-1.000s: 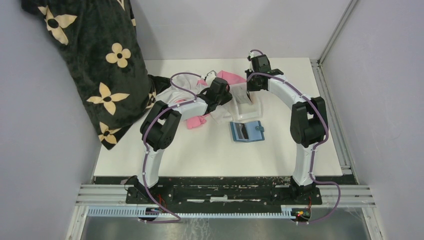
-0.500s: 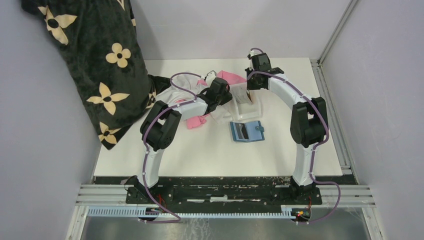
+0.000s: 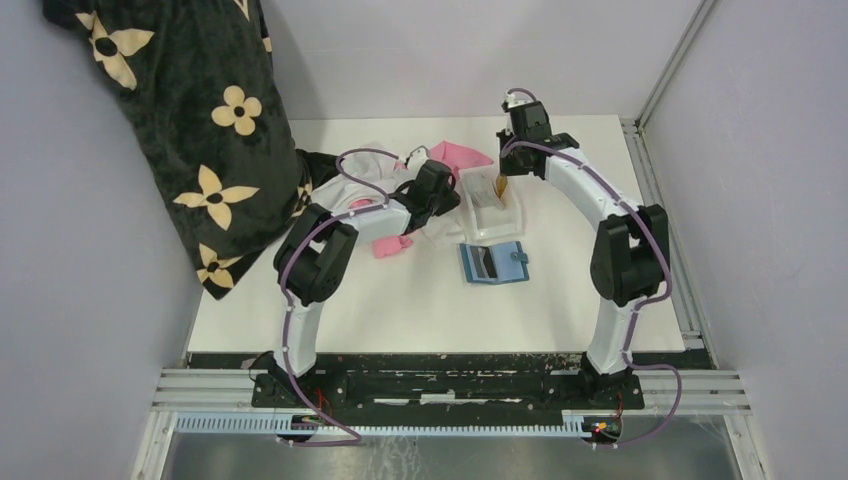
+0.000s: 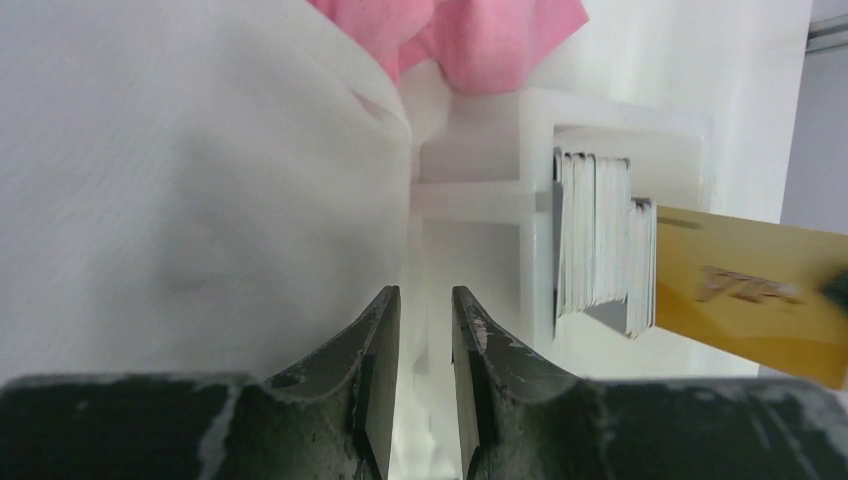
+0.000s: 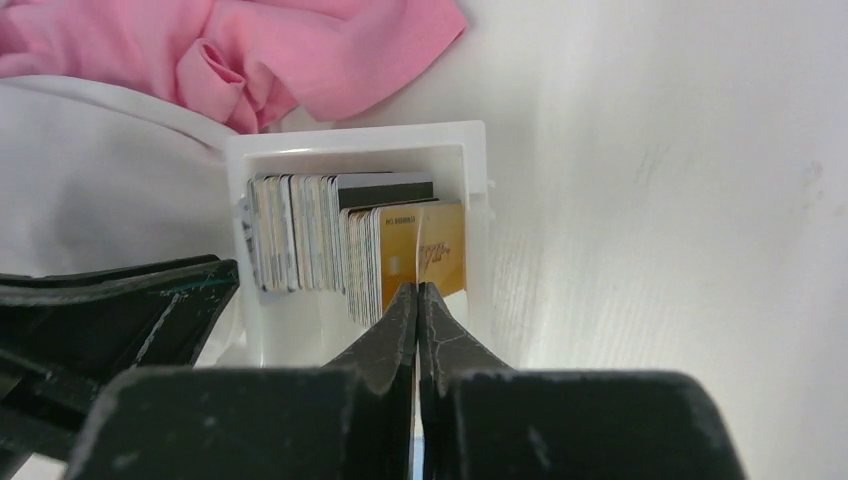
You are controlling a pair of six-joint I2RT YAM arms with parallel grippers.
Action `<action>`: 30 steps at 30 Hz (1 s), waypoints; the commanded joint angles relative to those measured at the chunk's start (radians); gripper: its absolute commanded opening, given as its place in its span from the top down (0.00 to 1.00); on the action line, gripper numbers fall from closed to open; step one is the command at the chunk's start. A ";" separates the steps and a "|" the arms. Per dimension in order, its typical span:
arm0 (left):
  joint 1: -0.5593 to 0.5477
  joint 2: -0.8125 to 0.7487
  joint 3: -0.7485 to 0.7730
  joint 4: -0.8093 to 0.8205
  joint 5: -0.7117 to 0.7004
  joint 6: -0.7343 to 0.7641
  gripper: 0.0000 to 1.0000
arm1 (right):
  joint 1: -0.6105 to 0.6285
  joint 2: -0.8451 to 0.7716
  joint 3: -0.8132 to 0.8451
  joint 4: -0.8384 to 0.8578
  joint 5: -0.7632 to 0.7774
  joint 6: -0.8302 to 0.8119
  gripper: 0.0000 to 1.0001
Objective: Put the credit cards into the card holder
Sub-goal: Pick up the credit card from the storage box.
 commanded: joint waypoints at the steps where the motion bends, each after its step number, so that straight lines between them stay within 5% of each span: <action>1: -0.002 -0.134 -0.067 0.057 -0.045 0.096 0.67 | 0.008 -0.175 -0.027 0.010 0.048 -0.032 0.99; 8: -0.002 -0.341 -0.284 0.251 0.070 0.237 0.66 | 0.009 -0.371 -0.131 -0.059 -0.034 -0.017 0.99; 16: -0.005 -0.484 -0.513 0.563 0.544 0.332 0.65 | 0.008 -0.664 -0.415 -0.091 -0.296 0.050 0.99; 30: -0.033 -0.521 -0.569 0.622 1.013 0.332 0.61 | 0.009 -0.874 -0.664 -0.066 -0.595 0.141 0.99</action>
